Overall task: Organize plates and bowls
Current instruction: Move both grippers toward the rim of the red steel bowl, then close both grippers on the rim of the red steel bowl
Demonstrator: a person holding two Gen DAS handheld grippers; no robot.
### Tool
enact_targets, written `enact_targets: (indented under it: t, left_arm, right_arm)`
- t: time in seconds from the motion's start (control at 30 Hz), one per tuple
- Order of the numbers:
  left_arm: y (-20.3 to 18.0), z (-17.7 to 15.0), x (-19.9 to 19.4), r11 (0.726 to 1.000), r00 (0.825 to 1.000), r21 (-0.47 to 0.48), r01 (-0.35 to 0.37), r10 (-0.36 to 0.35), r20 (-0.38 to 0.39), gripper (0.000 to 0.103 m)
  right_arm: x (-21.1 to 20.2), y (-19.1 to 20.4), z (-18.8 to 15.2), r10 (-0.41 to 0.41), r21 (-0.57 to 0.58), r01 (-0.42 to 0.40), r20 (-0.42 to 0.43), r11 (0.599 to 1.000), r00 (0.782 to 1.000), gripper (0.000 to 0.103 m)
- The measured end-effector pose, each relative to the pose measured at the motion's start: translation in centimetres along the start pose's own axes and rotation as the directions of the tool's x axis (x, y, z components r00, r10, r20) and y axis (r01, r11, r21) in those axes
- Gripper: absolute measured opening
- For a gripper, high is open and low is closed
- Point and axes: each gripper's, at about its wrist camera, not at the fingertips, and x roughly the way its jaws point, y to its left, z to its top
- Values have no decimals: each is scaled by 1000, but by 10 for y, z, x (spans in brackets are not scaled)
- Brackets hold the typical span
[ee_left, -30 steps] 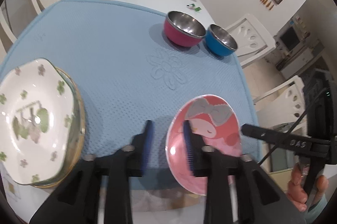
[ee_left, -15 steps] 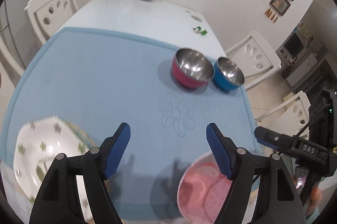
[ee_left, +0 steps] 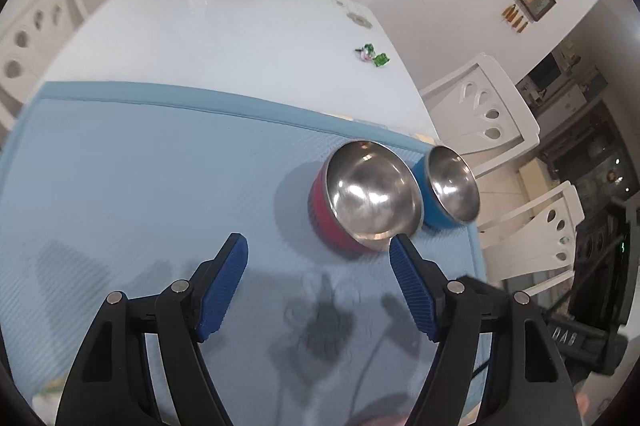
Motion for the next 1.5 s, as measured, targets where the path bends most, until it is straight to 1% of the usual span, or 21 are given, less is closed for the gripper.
enact_targets:
  t: [0.13,0.2,0.27,0.33,0.4,0.43,0.5,0.57,0.73,0.77,0.9,1.03,1.33,1.5]
  left_arm:
    - [6,19,37,999,998,-12,35,-36,-50,69]
    - [7,24,53,999,996,-11,47,-48,-73,64]
    - [7,28,71,998,993,-7,65,-65,-101,61]
    - [6,31,87,997,990,0,73,-73,-125,56]
    - [5,33,98,997,987,7,76,-74,-140,48]
    - [6,34,105,997,986,7,75,-73,-147,46]
    - [8,35,113,997,984,1,82,-80,-158,35]
    - [10,35,119,996,982,-8,92,-92,-165,28]
    - [11,34,126,995,980,-1,103,-102,-169,17]
    - [11,33,126,994,980,1,106,-105,-171,17]
    - [8,31,124,994,982,8,106,-104,-157,17]
    - [6,29,120,995,984,21,99,-95,-154,17]
    - [2,21,98,994,987,33,106,-101,-127,17]
    - [-4,12,78,993,990,53,102,-96,-106,17]
  right_arm:
    - [23,-10,19,-2,30,3,-24,1000,1000,66]
    - [34,-12,29,-4,33,5,-31,999,1000,66]
    - [44,-15,37,-2,34,3,-35,999,999,61]
    - [53,-16,43,-5,31,6,-41,999,999,59]
    - [62,-18,47,-12,31,14,-43,999,999,56]
    - [66,-19,48,-15,33,16,-48,999,999,54]
    - [72,-22,50,-11,37,13,-57,999,998,50]
    - [77,-23,50,-15,34,17,-60,999,998,47]
    - [87,-24,48,-24,15,25,-63,1000,998,37]
    - [88,-25,48,-23,16,24,-64,1000,998,35]
    - [89,-25,47,-29,31,31,-61,999,998,34]
    - [86,-23,43,-32,22,34,-61,999,998,34]
    - [69,-16,33,-19,-6,19,-50,1000,999,34]
    - [53,-9,24,-7,-24,6,-39,1000,999,34]
